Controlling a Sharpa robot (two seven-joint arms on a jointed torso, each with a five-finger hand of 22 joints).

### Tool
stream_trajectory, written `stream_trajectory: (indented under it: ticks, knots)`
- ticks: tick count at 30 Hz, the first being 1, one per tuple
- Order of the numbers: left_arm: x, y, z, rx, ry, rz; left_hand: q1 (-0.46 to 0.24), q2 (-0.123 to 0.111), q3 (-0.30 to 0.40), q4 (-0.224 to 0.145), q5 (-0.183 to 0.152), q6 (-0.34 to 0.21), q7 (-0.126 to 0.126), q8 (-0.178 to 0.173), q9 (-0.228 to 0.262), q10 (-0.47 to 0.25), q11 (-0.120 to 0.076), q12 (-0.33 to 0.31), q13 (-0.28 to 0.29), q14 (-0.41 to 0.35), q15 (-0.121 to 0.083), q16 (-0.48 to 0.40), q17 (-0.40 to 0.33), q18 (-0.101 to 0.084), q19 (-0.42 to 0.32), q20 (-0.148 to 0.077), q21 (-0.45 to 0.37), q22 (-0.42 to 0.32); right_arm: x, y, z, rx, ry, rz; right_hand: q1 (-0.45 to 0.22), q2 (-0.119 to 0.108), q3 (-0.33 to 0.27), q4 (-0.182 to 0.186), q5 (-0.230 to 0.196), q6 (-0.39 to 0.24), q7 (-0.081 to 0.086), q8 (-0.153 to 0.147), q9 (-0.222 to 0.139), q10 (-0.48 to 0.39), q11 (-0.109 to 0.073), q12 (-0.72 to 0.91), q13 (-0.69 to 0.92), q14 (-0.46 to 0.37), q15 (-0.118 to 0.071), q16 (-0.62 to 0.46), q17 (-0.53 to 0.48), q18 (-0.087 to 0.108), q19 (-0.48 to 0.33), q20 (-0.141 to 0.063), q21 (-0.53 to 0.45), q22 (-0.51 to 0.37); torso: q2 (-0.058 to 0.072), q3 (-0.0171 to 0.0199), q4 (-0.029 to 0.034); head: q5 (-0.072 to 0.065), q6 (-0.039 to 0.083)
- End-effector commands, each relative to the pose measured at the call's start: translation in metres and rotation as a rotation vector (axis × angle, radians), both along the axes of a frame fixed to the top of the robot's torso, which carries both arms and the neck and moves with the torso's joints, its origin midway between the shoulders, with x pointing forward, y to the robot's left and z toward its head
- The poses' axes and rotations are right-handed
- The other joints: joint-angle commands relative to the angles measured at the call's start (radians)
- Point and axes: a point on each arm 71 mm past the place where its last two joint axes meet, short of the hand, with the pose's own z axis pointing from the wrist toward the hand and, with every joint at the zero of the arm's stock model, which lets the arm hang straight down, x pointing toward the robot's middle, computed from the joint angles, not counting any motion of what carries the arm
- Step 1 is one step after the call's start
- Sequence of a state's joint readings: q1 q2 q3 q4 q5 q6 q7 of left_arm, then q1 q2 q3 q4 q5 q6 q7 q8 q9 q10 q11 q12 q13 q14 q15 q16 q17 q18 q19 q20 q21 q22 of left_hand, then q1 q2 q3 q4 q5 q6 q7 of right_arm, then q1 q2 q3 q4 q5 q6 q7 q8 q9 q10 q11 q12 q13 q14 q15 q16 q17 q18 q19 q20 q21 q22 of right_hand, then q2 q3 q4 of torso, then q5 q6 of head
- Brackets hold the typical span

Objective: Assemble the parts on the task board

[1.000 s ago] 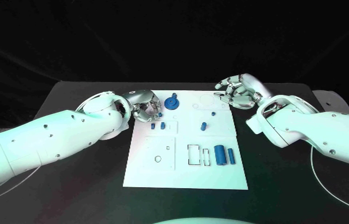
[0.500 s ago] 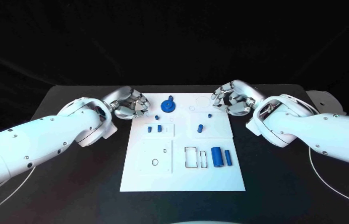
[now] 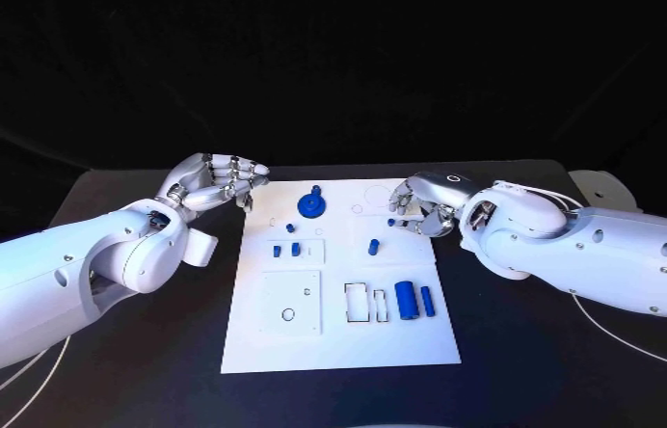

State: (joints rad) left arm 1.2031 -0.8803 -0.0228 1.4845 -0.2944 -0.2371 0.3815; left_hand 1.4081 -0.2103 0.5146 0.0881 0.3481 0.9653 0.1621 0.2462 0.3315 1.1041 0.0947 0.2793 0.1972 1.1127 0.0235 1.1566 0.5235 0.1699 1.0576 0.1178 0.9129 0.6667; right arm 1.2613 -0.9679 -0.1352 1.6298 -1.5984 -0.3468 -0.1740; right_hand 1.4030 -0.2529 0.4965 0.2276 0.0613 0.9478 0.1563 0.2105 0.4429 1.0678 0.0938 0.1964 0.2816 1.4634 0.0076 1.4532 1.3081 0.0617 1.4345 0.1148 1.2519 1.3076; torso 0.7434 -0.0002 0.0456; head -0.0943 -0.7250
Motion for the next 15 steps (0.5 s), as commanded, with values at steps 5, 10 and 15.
stream_trajectory:
  ticks: [5,10,15]
  knots:
    - [-0.006,-0.002,0.006,-0.180,0.015,-0.012,0.002,0.005,-0.007,-0.005,-0.001,-0.003,0.000,-0.002,-0.002,0.010,-0.002,0.008,0.003,-0.004,-0.005,-0.004,-0.003,0.016,0.001,-0.008,-0.007,-0.002,0.002,0.008,-0.006,-0.145,-0.047,0.002,0.011,-0.004,0.002,-0.006,0.012,0.010,0.003,-0.009,-0.003,0.011,0.002,-0.011,-0.013,0.060,0.008,0.008,0.097,0.004,0.012,-0.001,0.013,0.077,0.001,-0.0017,0.0003,-0.004,-0.002]
    - [-0.008,-0.001,0.006,-0.184,0.014,-0.007,0.002,0.005,-0.008,-0.006,-0.001,-0.005,0.001,-0.004,-0.003,0.008,-0.002,0.009,0.003,-0.004,-0.005,-0.004,-0.003,0.016,0.002,-0.009,-0.008,-0.003,0.003,0.013,-0.009,-0.152,-0.051,0.008,0.019,0.002,0.015,-0.010,0.036,0.018,0.003,-0.012,-0.005,0.021,0.002,-0.019,-0.027,0.062,0.009,0.012,0.102,0.002,0.016,-0.001,0.023,0.085,0.001,-0.0022,0.0002,-0.004,-0.002]
    - [-0.008,0.000,0.006,-0.184,0.016,-0.005,0.005,0.008,-0.008,-0.009,0.000,-0.008,0.002,-0.006,-0.004,0.005,-0.001,0.010,0.004,-0.004,-0.005,-0.003,-0.004,0.016,0.004,-0.009,-0.009,-0.004,0.003,0.017,-0.013,-0.157,-0.041,0.016,0.031,0.007,0.044,-0.022,0.066,0.038,-0.001,-0.011,-0.004,0.045,-0.002,-0.026,-0.044,0.067,0.006,0.021,0.114,-0.003,0.027,-0.004,0.048,0.102,0.002,-0.0016,-0.0007,-0.003,-0.003]
